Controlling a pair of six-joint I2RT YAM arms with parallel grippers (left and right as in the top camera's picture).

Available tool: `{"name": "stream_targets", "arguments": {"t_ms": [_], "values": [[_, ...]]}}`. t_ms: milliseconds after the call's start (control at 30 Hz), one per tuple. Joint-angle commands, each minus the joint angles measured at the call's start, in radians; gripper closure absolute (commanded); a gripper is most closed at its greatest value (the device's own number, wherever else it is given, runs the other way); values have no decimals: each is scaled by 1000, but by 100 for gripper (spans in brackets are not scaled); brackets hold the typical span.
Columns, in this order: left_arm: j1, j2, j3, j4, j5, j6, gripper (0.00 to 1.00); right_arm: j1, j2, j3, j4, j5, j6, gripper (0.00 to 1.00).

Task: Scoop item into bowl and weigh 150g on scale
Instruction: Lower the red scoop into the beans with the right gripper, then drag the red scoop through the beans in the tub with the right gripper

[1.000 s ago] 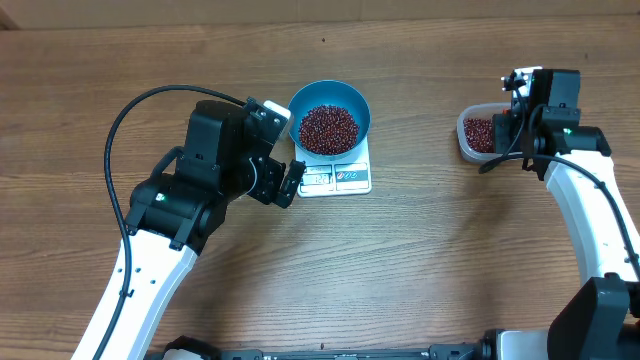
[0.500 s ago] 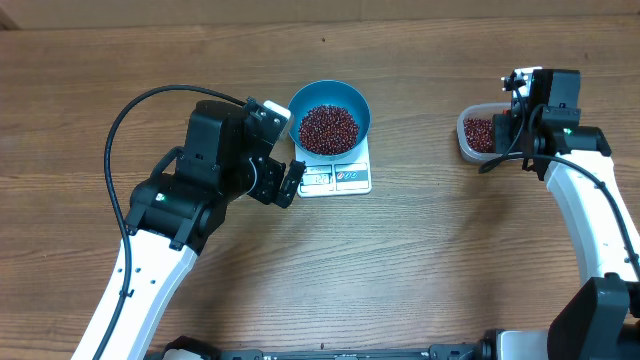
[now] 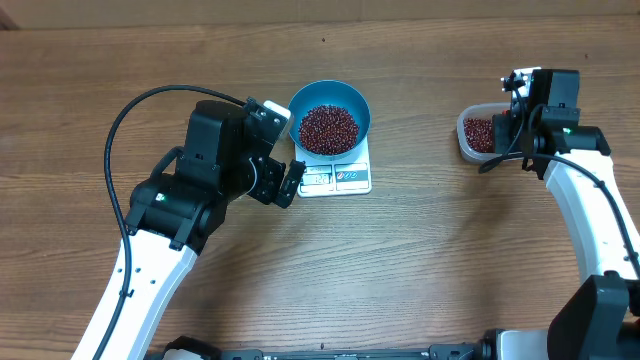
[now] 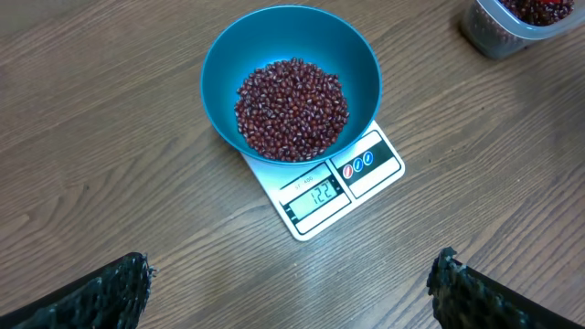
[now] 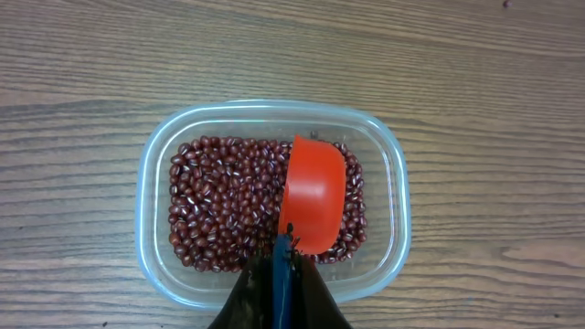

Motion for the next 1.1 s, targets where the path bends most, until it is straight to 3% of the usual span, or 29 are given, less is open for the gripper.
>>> {"name": "stream_targets", "arguments": {"t_ms": [0, 1067], "values": [[-3, -12, 2, 1, 15, -6, 1, -5, 13, 3, 4, -16, 4, 96], [-3, -12, 2, 1, 14, -6, 0, -5, 60, 2, -19, -60, 4, 96]]}}
